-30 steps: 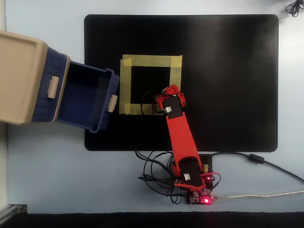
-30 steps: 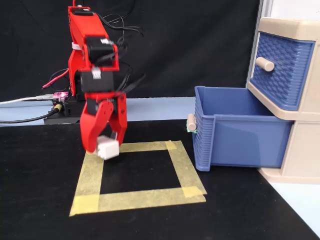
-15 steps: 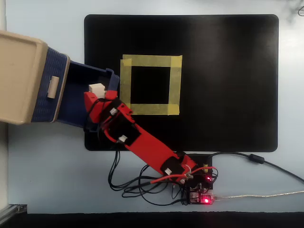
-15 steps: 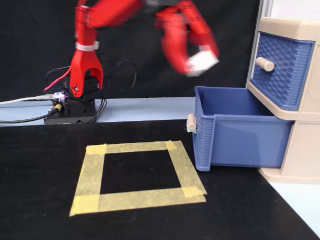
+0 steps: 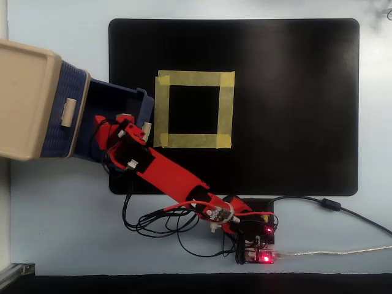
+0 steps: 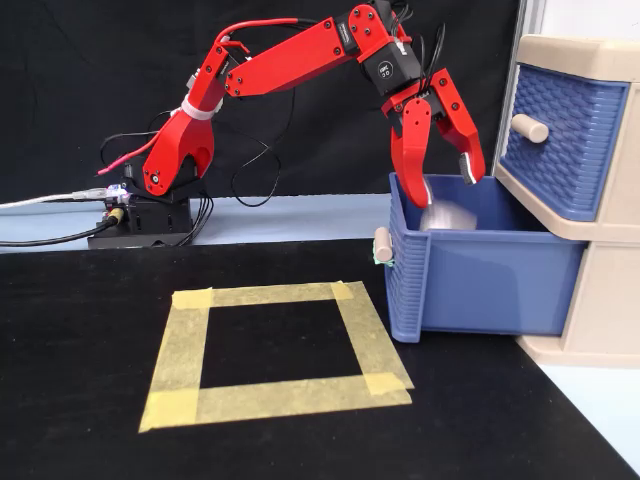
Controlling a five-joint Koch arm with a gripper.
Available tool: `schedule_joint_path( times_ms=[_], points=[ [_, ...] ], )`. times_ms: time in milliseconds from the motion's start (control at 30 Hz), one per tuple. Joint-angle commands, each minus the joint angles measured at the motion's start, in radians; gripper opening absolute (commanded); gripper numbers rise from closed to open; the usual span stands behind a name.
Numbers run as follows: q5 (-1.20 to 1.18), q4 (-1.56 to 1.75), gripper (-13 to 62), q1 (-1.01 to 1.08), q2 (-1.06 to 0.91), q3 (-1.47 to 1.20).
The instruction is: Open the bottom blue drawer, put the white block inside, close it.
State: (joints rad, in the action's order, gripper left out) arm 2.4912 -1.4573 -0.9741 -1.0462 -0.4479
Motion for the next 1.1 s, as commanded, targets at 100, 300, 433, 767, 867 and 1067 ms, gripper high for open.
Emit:
schedule_joint_path(
  times_ms=[100,300,433,767,867,1067],
  points=[
    [0.003,-0.229,34.0,0.034,-0.262,0.026],
    [-0.218,-0.557,33.8,0.235,-0.305,-0.124],
    [-0.078,-0.362,34.0,0.14,-0.158,-0.299],
    [0.252,0.015,34.6,-0.044,0.23,0.153],
    [0.291,0.094,34.9,-0.057,0.37,0.311],
    [0.293,0.075,35.0,-0.063,0.423,0.402]
  ],
)
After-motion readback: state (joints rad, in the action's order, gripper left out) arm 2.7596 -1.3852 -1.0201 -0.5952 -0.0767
